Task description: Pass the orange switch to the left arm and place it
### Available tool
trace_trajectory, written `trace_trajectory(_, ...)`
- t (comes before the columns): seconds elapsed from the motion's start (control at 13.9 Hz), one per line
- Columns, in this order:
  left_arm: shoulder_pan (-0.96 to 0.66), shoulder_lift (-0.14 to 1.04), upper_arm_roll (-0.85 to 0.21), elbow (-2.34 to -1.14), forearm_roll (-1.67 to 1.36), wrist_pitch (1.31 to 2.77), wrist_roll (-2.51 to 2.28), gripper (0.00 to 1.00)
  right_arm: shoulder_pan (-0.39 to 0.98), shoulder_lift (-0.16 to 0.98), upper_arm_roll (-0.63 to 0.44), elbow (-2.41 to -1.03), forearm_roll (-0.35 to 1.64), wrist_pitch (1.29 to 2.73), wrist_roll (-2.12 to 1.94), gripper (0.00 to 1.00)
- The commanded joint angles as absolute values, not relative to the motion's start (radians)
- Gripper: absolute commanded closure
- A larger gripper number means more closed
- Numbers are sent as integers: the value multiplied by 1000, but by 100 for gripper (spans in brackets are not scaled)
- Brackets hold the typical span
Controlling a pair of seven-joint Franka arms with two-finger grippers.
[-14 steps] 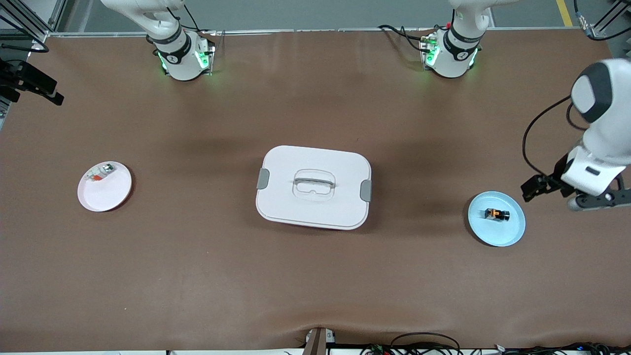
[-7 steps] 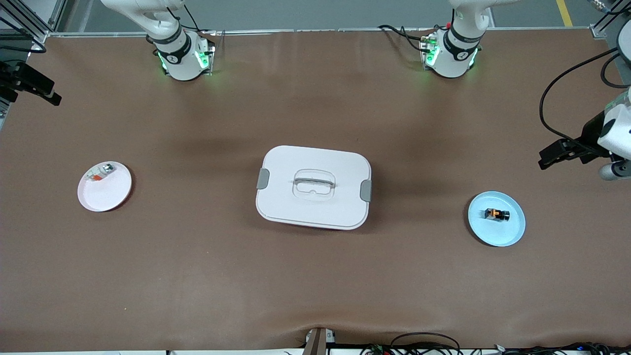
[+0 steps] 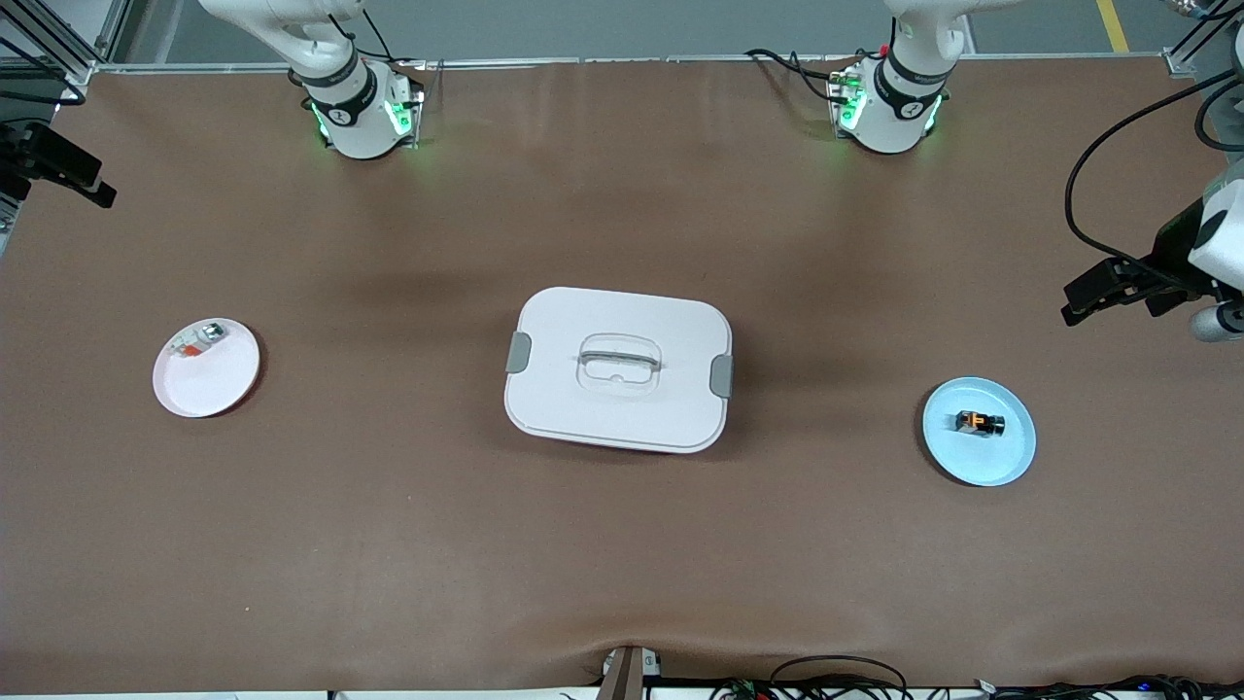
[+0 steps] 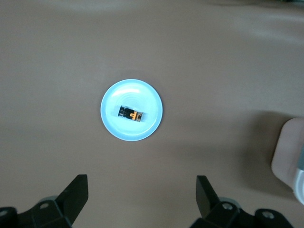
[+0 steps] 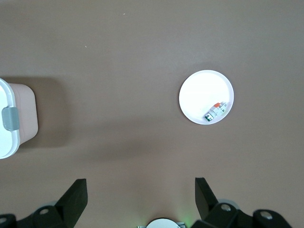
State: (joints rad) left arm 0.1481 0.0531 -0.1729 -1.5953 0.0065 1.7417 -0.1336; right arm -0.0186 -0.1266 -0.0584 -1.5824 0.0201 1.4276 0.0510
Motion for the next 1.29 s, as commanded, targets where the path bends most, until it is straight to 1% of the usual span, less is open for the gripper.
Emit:
trace_trajectory(0.0,150,71,-179,-1546,-6,1712,-120,0,-37,-146,-51,-1601,34,1425,38,0)
trace_trajectory(1.22,146,75,-178,-1546,2,1704,-133,0,-20,-146,-37,-1605,0,1407,37,0)
